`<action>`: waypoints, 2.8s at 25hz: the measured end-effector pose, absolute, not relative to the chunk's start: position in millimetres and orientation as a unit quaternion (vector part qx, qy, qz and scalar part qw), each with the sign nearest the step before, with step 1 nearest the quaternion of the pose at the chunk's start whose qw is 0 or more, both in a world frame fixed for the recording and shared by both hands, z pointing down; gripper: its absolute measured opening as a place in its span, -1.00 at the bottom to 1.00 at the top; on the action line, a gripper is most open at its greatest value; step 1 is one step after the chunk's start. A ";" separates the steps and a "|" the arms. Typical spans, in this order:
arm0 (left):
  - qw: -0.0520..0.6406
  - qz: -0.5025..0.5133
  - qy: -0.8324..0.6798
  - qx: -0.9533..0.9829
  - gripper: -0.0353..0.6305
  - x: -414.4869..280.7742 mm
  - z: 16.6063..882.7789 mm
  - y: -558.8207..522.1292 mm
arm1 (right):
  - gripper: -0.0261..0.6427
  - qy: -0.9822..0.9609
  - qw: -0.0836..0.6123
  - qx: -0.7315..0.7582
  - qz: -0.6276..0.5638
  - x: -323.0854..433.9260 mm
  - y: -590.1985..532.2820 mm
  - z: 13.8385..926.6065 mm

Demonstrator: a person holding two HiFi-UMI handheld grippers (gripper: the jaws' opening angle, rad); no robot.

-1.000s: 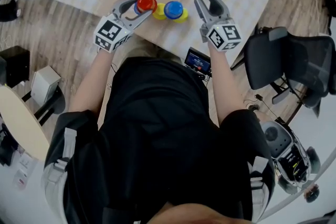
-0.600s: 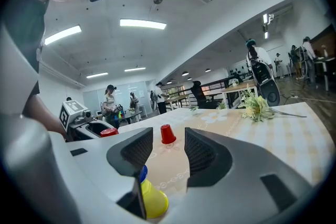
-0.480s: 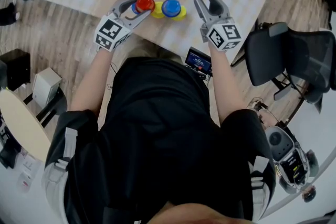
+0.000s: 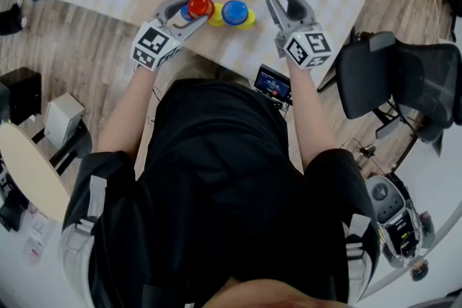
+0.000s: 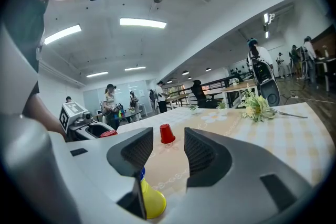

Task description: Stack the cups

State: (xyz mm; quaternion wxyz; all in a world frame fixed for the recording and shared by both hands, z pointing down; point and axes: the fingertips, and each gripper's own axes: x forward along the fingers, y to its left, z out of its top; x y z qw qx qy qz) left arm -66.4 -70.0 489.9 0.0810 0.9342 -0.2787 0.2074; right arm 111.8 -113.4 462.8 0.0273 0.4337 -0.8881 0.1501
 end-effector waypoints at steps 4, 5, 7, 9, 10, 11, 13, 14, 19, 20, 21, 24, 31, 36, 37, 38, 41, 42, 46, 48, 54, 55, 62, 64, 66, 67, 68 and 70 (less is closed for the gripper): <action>0.084 0.205 -0.278 0.935 -0.16 -67.9 491.6 -69.8 | -0.33 -0.888 0.030 0.433 0.153 113.0 -113.5 465.7; 0.084 0.204 -0.278 0.935 -0.14 -68.7 490.8 -69.3 | -0.33 -0.888 0.031 0.432 0.153 113.4 -113.3 466.7; 0.080 0.198 -0.277 0.937 -0.13 -68.4 486.0 -68.8 | -0.33 -0.888 0.033 0.431 0.153 114.0 -113.4 467.9; 0.073 0.185 -0.271 0.942 -0.13 -67.2 478.3 -67.1 | -0.34 -0.889 0.033 0.431 0.153 114.1 -114.7 467.7; 0.068 0.170 -0.265 0.947 -0.13 -66.4 472.2 -65.7 | -0.34 -0.888 0.032 0.432 0.153 114.2 -115.5 467.3; 0.064 0.154 -0.261 0.951 -0.13 -66.3 465.2 -64.1 | -0.34 -0.888 0.031 0.432 0.153 114.3 -115.9 466.6; 0.056 0.123 -0.261 0.956 -0.13 -70.3 449.9 -61.5 | -0.34 -0.889 0.030 0.431 0.152 113.9 -115.7 465.3; 0.052 0.110 -0.266 0.956 -0.13 -74.1 441.6 -61.2 | -0.34 -0.889 0.030 0.430 0.151 113.2 -115.8 464.7; 0.036 0.073 -0.293 0.952 -0.13 -94.3 408.1 -74.3 | -0.34 -0.891 0.034 0.427 0.149 111.6 -119.8 465.1; 0.034 0.067 -0.303 0.950 -0.13 -99.8 402.9 -79.5 | -0.34 -0.892 0.034 0.426 0.149 110.7 -120.6 465.2; 0.033 0.059 -0.314 0.947 -0.13 -105.9 398.4 -85.1 | -0.34 -0.892 0.034 0.425 0.149 109.3 -121.5 465.2; 0.038 0.048 -0.346 0.936 -0.13 -123.9 393.0 -104.1 | -0.34 -0.893 0.033 0.423 0.149 105.4 -126.1 464.9; 0.057 0.072 -0.385 0.918 -0.13 -154.9 421.5 -158.0 | -0.34 -0.892 0.036 0.425 0.151 100.3 -145.9 463.0; 0.063 0.104 -0.387 0.914 -0.12 -156.1 448.5 -195.7 | -0.34 -0.885 0.048 0.437 0.152 103.4 -160.7 471.3; 0.065 0.107 -0.389 0.913 -0.11 -155.1 453.4 -203.3 | -0.34 -0.884 0.051 0.440 0.152 103.6 -163.8 473.4; 0.068 0.112 -0.389 0.912 -0.11 -153.2 459.0 -210.5 | -0.34 -0.882 0.053 0.443 0.153 103.7 -166.8 475.3; 0.078 0.131 -0.376 0.914 -0.09 -142.6 480.4 -228.8 | -0.35 -0.877 0.057 0.451 0.157 102.9 -175.5 480.2; 0.082 0.138 -0.369 0.915 -0.09 -138.5 487.9 -234.2 | -0.35 -0.876 0.059 0.452 0.158 102.2 -178.1 481.2; 0.096 0.154 -0.355 0.917 -0.07 -128.8 511.8 -257.2 | -0.36 -0.872 0.063 0.458 0.164 98.9 -190.5 485.1; 0.102 0.158 -0.348 0.918 -0.06 -123.7 522.4 -267.4 | -0.36 -0.868 0.064 0.463 0.169 99.9 -196.4 489.2; 0.109 0.163 -0.323 0.926 0.00 -104.2 544.3 -289.4 | -0.36 -0.855 0.069 0.480 0.185 105.6 -210.1 500.8; 0.107 0.165 -0.317 0.928 0.00 -100.3 546.9 -291.3 | -0.36 -0.853 0.069 0.482 0.188 106.7 -212.0 502.6; 0.120 0.167 -0.301 0.931 0.00 -85.9 558.7 -304.1 | -0.37 -0.845 0.070 0.492 0.198 110.7 -217.6 510.4; 0.119 0.171 -0.300 0.931 0.00 -85.2 559.2 -305.7 | -0.37 -0.843 0.068 0.495 0.200 113.1 -217.7 511.0; 0.115 0.175 -0.299 0.931 -0.03 -84.2 559.0 -305.9 | -0.37 -0.841 0.065 0.498 0.202 115.3 -216.9 510.9; 0.114 0.177 -0.299 0.931 -0.06 -83.9 558.8 -305.7 | -0.37 -0.840 0.065 0.499 0.202 116.1 -216.2 510.5; 0.113 0.178 -0.301 0.930 -0.10 -83.9 558.2 -305.7 | -0.37 -0.840 0.066 0.499 0.201 116.9 -215.3 509.9; 0.112 0.178 -0.307 0.928 -0.18 -84.3 556.0 -305.7 | -0.37 -0.841 0.068 0.499 0.198 118.9 -213.7 508.1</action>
